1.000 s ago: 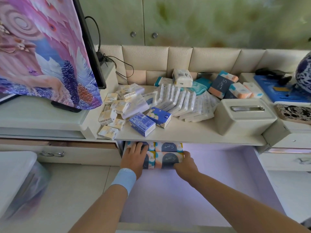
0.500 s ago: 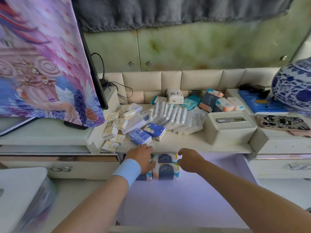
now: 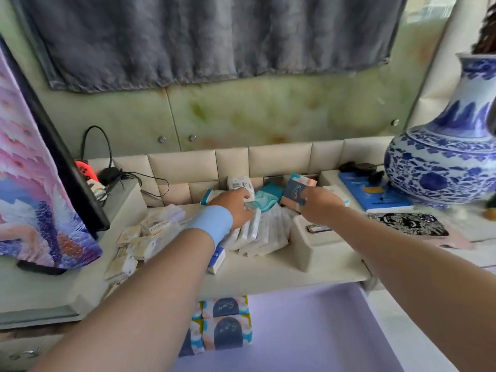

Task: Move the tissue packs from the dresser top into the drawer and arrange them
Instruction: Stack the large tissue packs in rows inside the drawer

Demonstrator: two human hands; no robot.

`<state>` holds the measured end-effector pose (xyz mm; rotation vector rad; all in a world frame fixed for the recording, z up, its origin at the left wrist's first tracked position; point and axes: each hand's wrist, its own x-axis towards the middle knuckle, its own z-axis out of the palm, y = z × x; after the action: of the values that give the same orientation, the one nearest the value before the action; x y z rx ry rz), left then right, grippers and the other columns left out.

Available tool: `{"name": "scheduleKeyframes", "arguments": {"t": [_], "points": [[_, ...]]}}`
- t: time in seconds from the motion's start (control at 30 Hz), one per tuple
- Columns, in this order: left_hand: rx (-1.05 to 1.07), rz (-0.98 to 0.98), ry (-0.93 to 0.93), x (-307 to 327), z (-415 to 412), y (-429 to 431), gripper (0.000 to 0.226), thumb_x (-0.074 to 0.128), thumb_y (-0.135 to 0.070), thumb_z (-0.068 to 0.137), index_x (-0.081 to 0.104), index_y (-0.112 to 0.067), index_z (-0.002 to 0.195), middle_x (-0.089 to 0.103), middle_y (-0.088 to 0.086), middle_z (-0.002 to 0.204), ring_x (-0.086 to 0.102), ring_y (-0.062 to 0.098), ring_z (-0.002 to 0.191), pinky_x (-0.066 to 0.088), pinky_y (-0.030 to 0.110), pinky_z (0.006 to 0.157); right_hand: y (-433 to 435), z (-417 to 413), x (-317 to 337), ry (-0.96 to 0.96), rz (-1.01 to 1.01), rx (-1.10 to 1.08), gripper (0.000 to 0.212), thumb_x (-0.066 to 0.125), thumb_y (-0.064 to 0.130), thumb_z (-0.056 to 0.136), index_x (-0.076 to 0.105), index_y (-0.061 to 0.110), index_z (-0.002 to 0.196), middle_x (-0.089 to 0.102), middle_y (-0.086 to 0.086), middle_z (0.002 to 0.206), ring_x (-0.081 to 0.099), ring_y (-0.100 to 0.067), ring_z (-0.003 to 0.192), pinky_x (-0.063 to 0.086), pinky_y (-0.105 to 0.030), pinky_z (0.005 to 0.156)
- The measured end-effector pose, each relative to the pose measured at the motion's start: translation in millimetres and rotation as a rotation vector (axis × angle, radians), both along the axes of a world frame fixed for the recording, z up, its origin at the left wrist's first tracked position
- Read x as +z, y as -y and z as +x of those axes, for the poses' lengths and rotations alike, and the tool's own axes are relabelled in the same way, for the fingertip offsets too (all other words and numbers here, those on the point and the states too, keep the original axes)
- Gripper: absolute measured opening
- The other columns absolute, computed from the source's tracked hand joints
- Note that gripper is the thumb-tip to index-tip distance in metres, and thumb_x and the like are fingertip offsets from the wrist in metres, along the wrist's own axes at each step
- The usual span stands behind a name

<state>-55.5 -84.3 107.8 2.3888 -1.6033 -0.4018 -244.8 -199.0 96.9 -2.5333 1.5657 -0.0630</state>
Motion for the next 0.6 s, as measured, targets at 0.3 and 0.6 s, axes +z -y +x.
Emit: {"name": "scheduleKeyframes", "arguments": {"t": [0.3,0.6], "points": [[-0.092,-0.036,-0.138,-53,-23,112,0.043,0.055,-0.028,0.093,0.049,-0.026,0.135,0.057,0.002,0.132,0.057,0.025,0.115,0.047,0.035,0.097,95,6,-54,-0.274,-0.161,-0.155,0.068,0.059,0.056,0.087,0.048,0.013,0.139,0.046,-0.013,0.134,0.046,-0.029,0.119,0.041,-0.038,0.091],[-0.100,-0.171,-0.265,-67,-37,139,0.067,0.058,-0.022,0.094,0.025,-0.027,0.152,0.036,0.004,0.152,0.043,0.026,0.132,0.038,0.036,0.103,111,13,-56,0.022,-0.220,-0.091,0.068,0.074,0.038,0.076,0.042,0.020,0.134,0.055,-0.006,0.125,0.053,-0.027,0.115,0.039,-0.041,0.095]]}}
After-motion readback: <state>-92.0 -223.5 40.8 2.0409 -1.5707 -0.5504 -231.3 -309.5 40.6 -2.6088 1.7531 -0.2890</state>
